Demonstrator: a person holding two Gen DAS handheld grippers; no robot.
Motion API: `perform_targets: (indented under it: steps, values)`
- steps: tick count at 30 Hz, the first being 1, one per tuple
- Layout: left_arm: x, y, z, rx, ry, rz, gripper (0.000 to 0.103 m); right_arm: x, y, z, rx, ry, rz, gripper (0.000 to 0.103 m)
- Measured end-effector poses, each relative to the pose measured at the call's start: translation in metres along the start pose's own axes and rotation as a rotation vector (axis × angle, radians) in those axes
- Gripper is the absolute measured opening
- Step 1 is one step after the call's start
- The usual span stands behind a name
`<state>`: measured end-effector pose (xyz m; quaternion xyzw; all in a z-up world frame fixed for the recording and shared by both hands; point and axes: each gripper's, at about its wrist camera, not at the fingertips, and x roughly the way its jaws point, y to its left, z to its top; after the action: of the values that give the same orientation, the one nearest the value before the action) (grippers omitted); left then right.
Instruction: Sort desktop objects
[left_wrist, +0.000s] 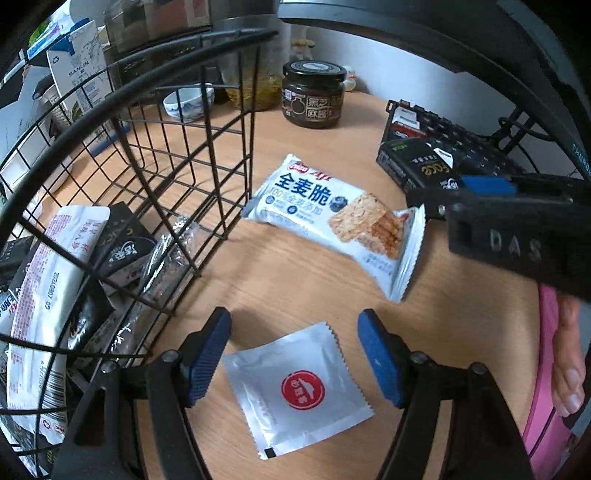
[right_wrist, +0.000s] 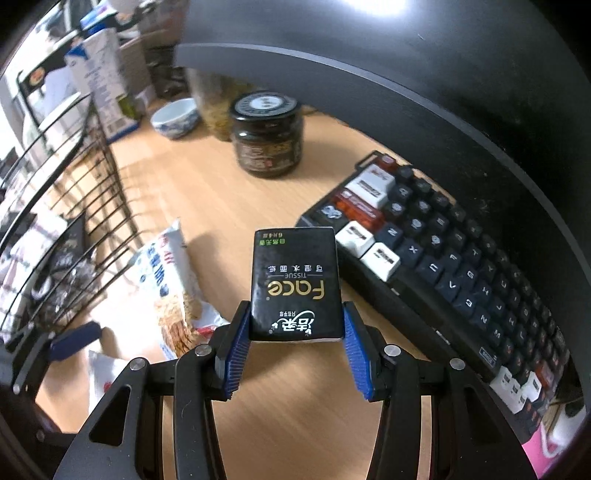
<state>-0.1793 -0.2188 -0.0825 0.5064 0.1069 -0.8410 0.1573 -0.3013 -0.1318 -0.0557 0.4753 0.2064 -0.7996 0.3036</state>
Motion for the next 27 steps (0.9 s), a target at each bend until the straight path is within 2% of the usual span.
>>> perform_targets:
  steps: [5, 9, 13, 16, 22, 27]
  values:
    - [-0.003, 0.001, -0.007, 0.022, 0.002, 0.001, 0.076, -0.008, 0.014, -0.017, -0.055, 0.004, 0.008, 0.048]
    - [-0.007, 0.004, -0.017, 0.054, 0.014, -0.017, 0.077, -0.016, 0.021, -0.034, -0.042, 0.023, 0.112, 0.048]
    - [-0.016, 0.008, -0.029, 0.087, 0.029, -0.033, 0.077, -0.025, 0.048, -0.054, -0.096, 0.039, 0.079, 0.048]
    - [-0.022, 0.012, -0.04, 0.089, 0.039, -0.037, 0.077, -0.035, 0.056, -0.062, -0.083, 0.041, 0.108, 0.048]
    - [-0.031, 0.022, -0.052, 0.045, 0.042, -0.03, 0.077, -0.039, 0.039, -0.041, -0.009, 0.029, 0.043, 0.048]
    - [-0.034, 0.016, -0.055, 0.089, 0.037, -0.026, 0.077, -0.036, 0.039, -0.014, 0.071, 0.018, 0.122, 0.048]
